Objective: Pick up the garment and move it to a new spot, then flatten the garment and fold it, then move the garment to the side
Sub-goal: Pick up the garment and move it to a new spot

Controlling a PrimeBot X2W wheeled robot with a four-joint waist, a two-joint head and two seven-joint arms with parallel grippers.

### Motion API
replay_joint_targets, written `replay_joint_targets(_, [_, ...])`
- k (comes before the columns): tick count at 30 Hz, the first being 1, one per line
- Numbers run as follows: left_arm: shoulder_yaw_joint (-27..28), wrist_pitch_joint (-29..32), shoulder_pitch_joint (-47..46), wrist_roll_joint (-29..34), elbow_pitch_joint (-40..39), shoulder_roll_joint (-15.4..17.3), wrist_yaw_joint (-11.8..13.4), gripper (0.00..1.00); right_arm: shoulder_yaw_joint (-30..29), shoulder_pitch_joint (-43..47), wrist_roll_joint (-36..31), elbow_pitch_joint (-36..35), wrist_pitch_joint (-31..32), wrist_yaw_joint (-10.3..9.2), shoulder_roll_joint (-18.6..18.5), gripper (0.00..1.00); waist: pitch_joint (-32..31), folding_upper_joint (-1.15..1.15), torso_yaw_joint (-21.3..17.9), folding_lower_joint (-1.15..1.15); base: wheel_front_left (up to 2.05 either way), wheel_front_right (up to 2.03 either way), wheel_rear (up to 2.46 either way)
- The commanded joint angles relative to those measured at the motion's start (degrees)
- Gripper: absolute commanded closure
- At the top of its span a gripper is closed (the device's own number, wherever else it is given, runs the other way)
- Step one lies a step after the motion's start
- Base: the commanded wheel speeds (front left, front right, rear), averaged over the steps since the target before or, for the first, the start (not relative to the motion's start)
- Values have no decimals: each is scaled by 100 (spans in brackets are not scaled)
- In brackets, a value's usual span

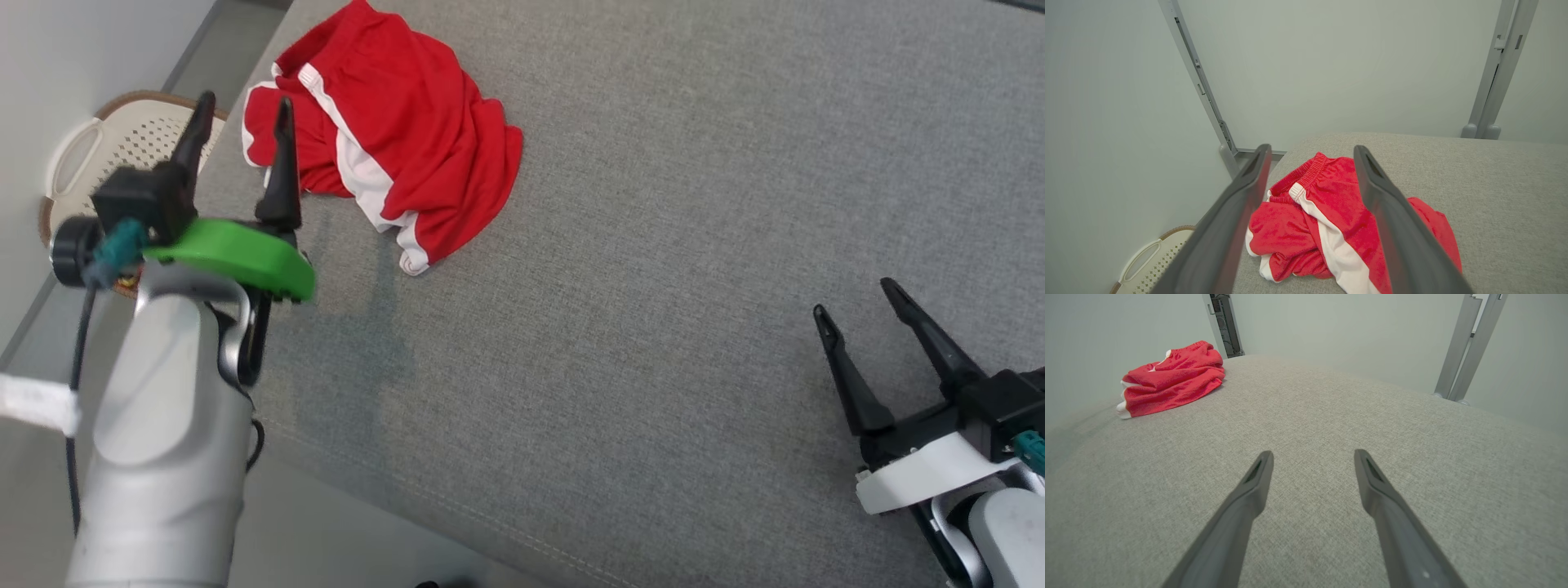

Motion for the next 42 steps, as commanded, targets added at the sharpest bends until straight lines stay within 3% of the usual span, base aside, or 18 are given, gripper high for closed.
replay_joint_targets(1, [-17,221,-510,-195,397,95,-28,0,-57,-132,-50,-82,-16,-10,-123,0,732,0,-167,-1,0,0,0])
replay_joint_targets(5, [-221,799,-1444,-633,1463,198,-39,0,-176,-228,-62,-202,-16,-10,-300,0,1066,0,-253,-1,0,0,0])
replay_joint_targets(11, [-516,1200,-2208,-1428,2486,312,-40,0,-214,-306,-94,-223,0,-12,-354,0,1443,0,-423,-1,0,0,0])
replay_joint_targets(19, [-946,1178,-2438,-1802,3443,521,-30,0,-353,-330,-164,-219,42,-20,-349,0,1725,0,-636,-1,0,0,0])
replay_joint_targets(25, [-1115,1498,-2372,-1995,4044,328,-31,0,-402,-315,-197,-196,49,-26,-330,0,1787,0,-694,-1,0,0,0])
replay_joint_targets(27, [-1167,1452,-2315,-2116,4046,295,-32,100,-379,-314,-203,-175,61,-27,-290,0,1755,0,-707,-1,0,0,0])
replay_joint_targets(33, [-1315,1028,-2008,-2652,3626,447,-35,100,-221,-413,-150,-186,59,-23,-105,0,1516,0,-794,-1,0,0,0])
replay_joint_targets(42, [-1802,-26,-1499,-3036,2830,1125,-32,100,-4,-617,-14,-181,-1,-10,426,0,717,0,-1148,-1,0,0,0])
